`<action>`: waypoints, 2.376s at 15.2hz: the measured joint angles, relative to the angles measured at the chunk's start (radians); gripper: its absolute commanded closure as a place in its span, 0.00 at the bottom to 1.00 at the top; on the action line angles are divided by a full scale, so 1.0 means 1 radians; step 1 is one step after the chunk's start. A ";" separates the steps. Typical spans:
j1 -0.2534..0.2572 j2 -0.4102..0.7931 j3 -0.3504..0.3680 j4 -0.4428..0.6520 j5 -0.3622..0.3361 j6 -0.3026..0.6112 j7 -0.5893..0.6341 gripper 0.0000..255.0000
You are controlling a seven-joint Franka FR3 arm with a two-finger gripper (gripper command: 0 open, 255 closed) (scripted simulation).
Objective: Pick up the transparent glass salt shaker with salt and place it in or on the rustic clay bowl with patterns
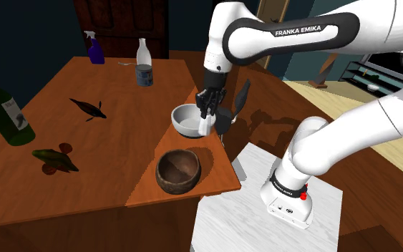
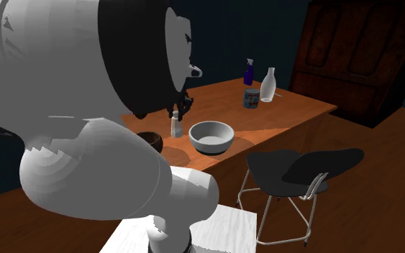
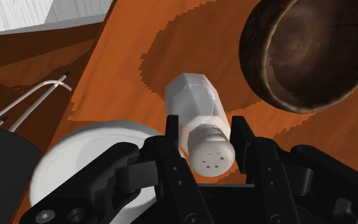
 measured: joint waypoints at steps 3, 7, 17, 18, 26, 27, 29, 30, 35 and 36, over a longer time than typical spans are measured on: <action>-0.001 -0.003 -0.003 0.038 -0.004 -0.041 0.004 1.00; -0.004 -0.007 -0.009 0.087 -0.009 -0.094 0.007 1.00; 0.062 0.085 0.166 0.251 0.064 -0.131 0.229 1.00; 0.068 0.101 0.189 0.269 0.070 -0.128 0.256 1.00; 0.085 0.141 0.252 0.268 0.087 -0.073 0.321 1.00; 0.086 0.140 0.253 0.254 0.089 -0.060 0.319 1.00; 0.088 0.137 0.255 0.227 0.092 -0.037 0.314 1.00; 0.087 0.142 0.258 0.216 0.093 -0.021 0.313 1.00; 0.091 0.150 0.269 0.159 0.101 0.044 0.308 1.00; 0.093 0.149 0.272 0.141 0.104 0.061 0.307 1.00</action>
